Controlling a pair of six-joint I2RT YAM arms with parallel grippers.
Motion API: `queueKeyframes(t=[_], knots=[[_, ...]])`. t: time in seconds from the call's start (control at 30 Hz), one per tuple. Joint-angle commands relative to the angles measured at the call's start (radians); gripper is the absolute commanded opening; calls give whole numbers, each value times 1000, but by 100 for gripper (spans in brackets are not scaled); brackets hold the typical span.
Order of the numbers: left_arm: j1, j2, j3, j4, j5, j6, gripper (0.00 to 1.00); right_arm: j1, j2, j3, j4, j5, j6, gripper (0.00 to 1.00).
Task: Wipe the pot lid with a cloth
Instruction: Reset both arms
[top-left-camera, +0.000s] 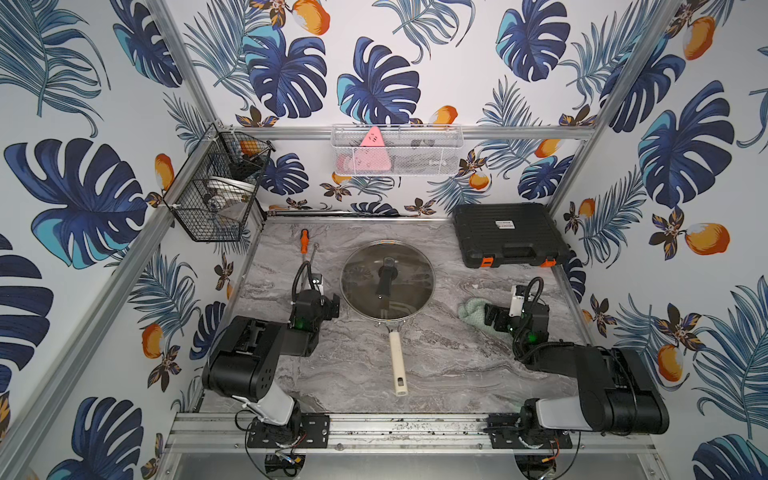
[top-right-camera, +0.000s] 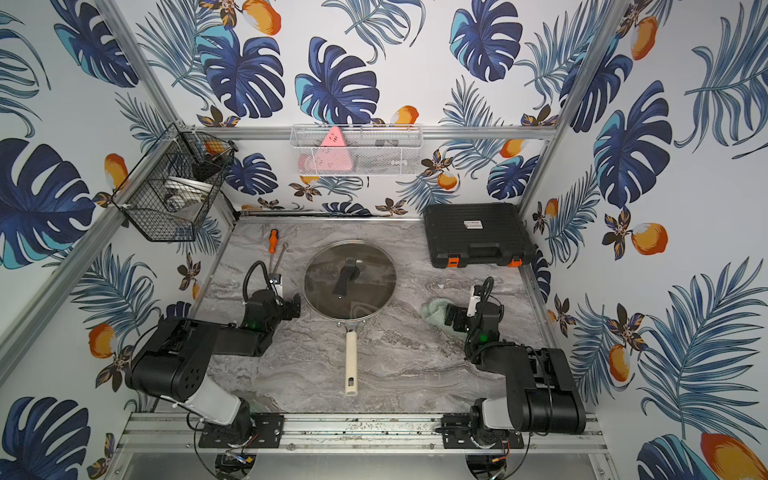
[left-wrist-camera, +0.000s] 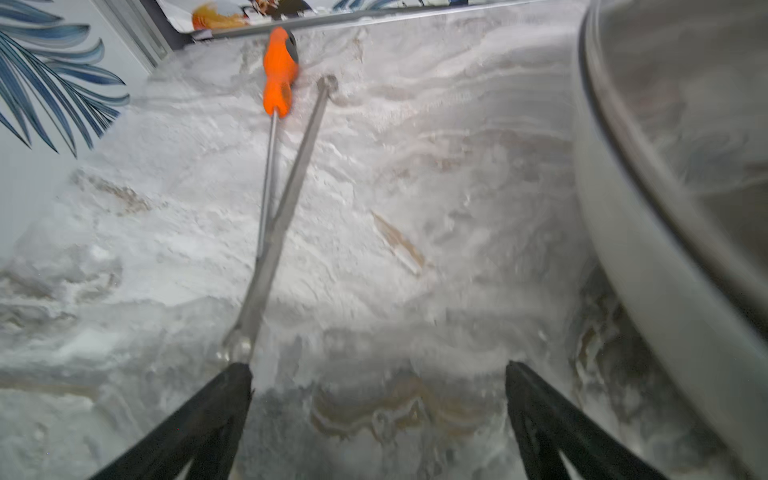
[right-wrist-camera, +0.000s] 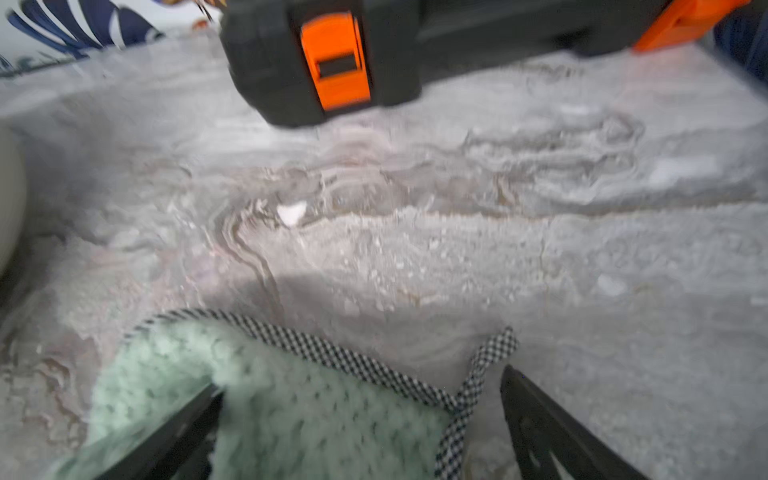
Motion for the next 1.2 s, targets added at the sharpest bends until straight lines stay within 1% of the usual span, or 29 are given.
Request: queueKeyframes(t=[0.0,0.07,0.1,0.2,0.27,0.33,0.37,0.43,0.53,0.6,0.63,0.67,0.7,0.8,0.87,0.93,1.17], knots=[[8,14,-51,297,31,13,99,-2,62,-24,341,14,-23,100],[9,29,-44,311,58,33,99,-2,151,-62,522,-21,-41,100],[10,18,-34,273,74,33,99,-2,184,-79,578,-25,-48,100],[8,19,-22,249,74,34,99,-3,306,-115,772,-3,-37,100],[9,26,-28,278,67,35,99,-3,288,-102,728,-32,-46,100],[9,19,-28,259,68,31,99,-3,290,-85,706,-47,-53,100],[9,25,-27,273,66,34,99,-4,292,-78,695,-44,-51,100],[10,19,-19,243,70,31,99,-3,273,-56,631,-22,-45,100],[10,19,13,179,65,25,99,-3,252,16,473,-12,-47,100],[17,23,20,177,66,20,99,-3,248,92,319,1,-44,100],[19,21,21,167,71,16,99,-3,249,142,230,28,-34,100],[20,23,22,174,70,16,99,-6,244,167,167,87,-3,100],[20,22,22,170,70,15,99,-5,238,169,155,136,14,100],[22,22,21,170,73,15,99,-5,257,149,232,131,5,100],[22,22,20,175,70,16,99,-5,245,163,177,130,10,100],[22,22,20,175,70,18,99,-5,256,154,218,126,7,100],[22,21,19,174,70,18,99,-5,251,158,199,121,4,100]])
